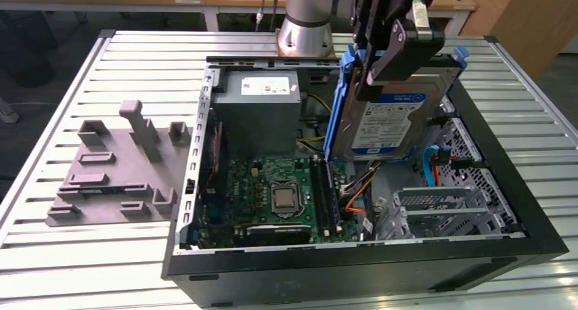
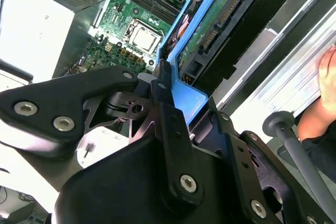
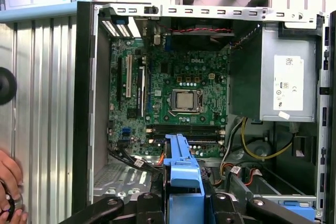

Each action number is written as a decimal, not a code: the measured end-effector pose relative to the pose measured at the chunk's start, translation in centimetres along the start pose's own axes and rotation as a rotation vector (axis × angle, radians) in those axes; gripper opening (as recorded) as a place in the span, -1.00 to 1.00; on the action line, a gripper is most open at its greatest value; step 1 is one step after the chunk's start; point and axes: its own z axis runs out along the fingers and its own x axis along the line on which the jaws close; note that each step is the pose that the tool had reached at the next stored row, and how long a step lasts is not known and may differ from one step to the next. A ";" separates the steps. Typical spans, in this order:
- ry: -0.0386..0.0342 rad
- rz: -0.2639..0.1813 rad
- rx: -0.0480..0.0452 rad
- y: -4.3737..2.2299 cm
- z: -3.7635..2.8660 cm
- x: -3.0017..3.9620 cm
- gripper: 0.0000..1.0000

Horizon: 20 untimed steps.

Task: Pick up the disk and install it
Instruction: 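Insert the disk into the insertion slot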

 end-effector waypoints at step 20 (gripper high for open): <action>0.0000 0.000 0.0000 -0.40 -0.02 1.51 -0.27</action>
